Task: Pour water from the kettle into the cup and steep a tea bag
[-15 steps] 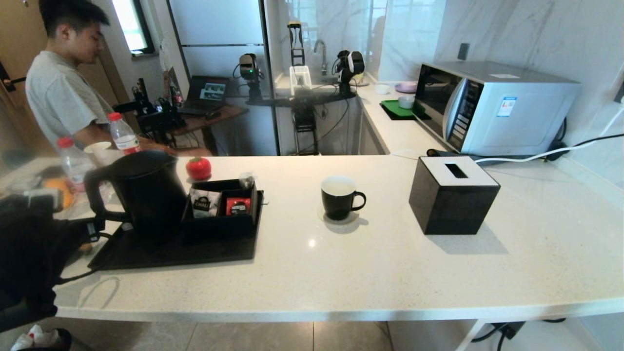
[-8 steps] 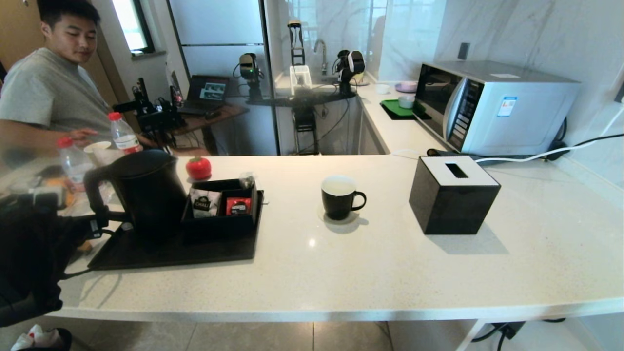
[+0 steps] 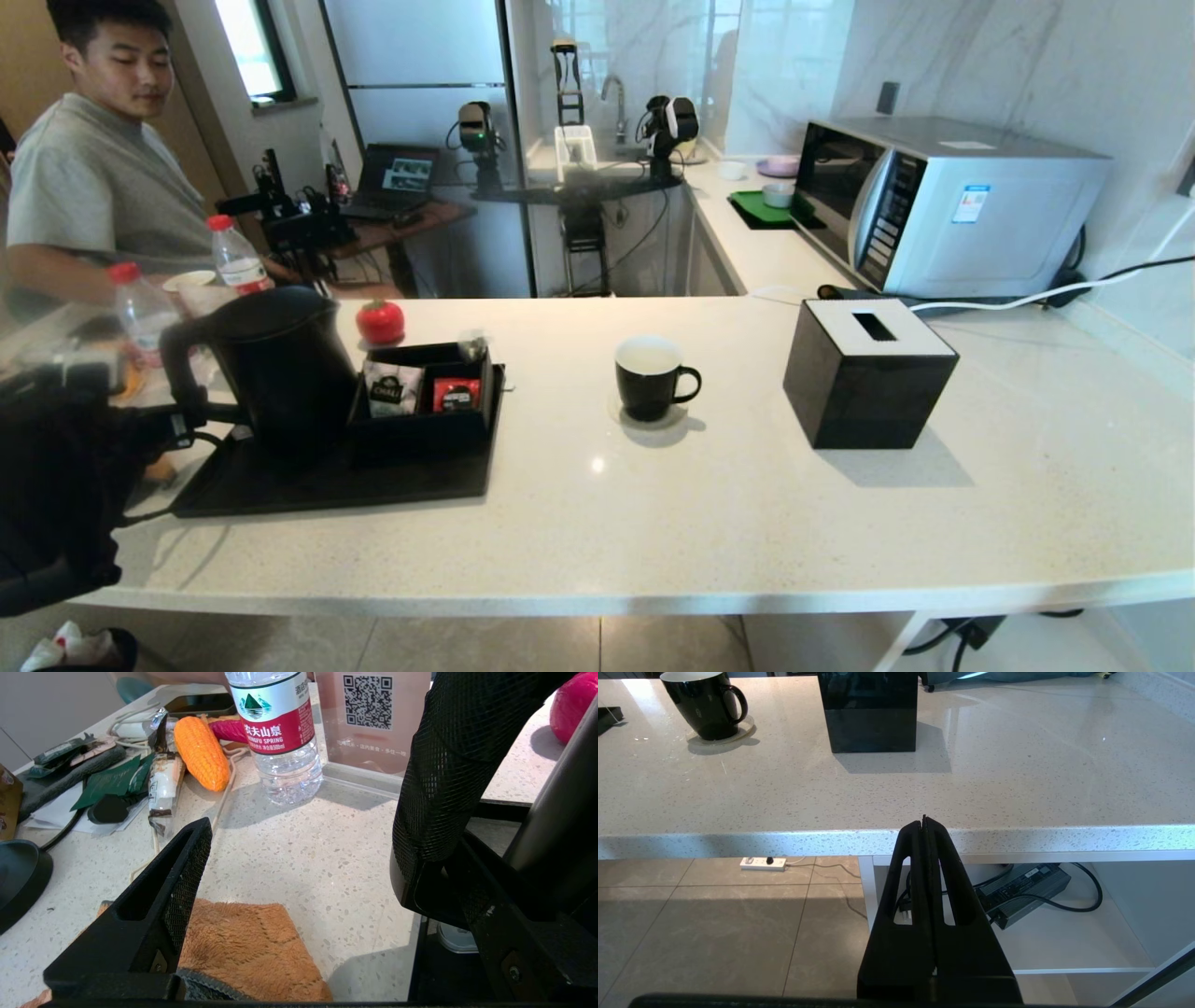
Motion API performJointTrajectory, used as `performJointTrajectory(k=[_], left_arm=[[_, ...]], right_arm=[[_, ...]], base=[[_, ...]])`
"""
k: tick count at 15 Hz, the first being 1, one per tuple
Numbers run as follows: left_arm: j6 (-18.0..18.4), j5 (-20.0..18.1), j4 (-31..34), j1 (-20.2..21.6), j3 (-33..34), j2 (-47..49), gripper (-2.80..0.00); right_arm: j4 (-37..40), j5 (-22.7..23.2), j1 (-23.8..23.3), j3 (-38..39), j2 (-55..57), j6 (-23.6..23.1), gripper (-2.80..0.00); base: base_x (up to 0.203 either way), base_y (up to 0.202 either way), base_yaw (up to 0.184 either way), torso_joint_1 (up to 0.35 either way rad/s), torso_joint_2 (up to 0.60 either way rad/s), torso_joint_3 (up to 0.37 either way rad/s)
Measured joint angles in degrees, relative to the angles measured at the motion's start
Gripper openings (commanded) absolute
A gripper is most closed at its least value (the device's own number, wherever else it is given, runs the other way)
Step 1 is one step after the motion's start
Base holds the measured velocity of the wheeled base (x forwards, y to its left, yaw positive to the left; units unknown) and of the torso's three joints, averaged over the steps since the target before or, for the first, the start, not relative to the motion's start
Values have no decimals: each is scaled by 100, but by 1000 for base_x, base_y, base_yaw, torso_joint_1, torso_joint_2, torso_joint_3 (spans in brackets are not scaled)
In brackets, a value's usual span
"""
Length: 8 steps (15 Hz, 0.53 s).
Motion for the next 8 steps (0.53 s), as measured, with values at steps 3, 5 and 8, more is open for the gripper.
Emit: performJointTrajectory(k=[3,5,8], left_arm=[[8,1,13,6,-122,39,0],[9,-17,19,17,-238,67,0],[-5,-209,13,88,-290,81,0]], right_arm=[[0,0,0,0,0,-2,-280],[2,0,0,0,0,-2,-280],[4,0,0,0,0,-2,-280]], base=[[0,0,0,0,0,0],[0,0,0,0,0,0],[0,0,0,0,0,0]])
